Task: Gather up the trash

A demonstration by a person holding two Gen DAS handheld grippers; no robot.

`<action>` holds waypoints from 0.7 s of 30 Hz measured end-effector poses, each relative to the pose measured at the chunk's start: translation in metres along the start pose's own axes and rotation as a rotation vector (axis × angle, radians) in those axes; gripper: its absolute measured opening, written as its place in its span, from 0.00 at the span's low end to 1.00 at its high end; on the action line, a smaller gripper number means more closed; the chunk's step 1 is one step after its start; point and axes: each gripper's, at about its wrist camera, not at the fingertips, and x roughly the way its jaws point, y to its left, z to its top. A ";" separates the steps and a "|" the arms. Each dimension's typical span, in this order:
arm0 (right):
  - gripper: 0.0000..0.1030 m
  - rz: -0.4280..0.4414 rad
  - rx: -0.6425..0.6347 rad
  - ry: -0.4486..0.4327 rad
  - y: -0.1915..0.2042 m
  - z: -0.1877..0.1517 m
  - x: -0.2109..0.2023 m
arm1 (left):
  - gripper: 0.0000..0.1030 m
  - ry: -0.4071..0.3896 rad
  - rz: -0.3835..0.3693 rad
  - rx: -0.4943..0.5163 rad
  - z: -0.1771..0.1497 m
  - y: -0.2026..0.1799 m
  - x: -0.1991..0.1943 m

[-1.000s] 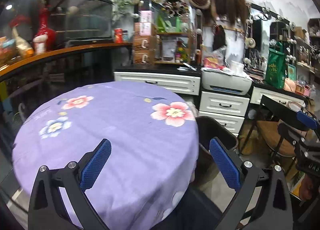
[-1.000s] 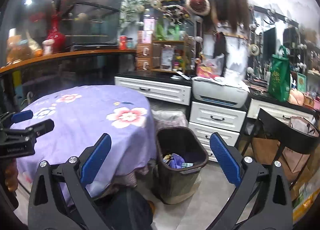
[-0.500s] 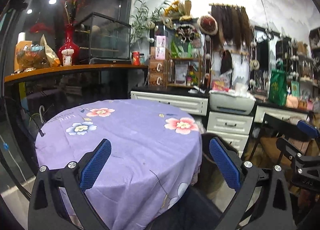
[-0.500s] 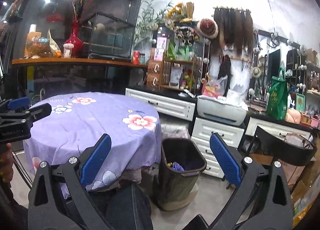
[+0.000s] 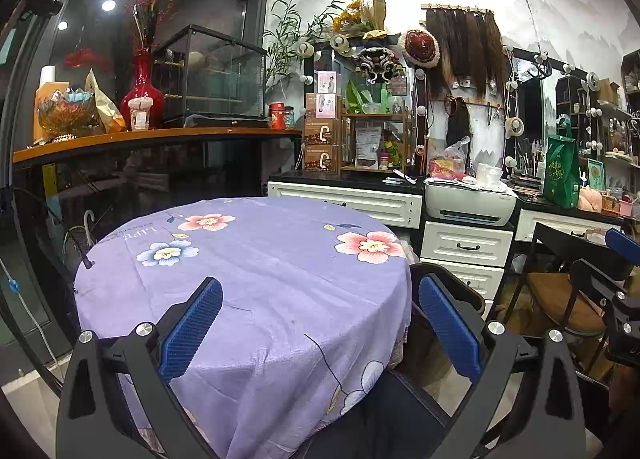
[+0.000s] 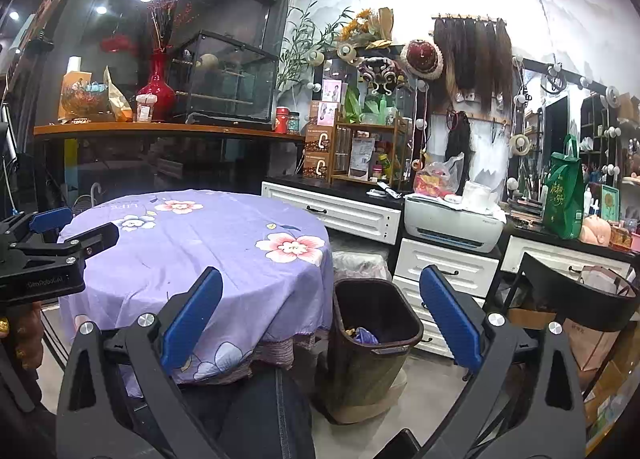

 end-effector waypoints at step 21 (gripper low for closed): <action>0.95 0.014 0.004 -0.002 -0.004 -0.002 0.001 | 0.95 -0.002 -0.001 0.008 0.002 0.000 -0.002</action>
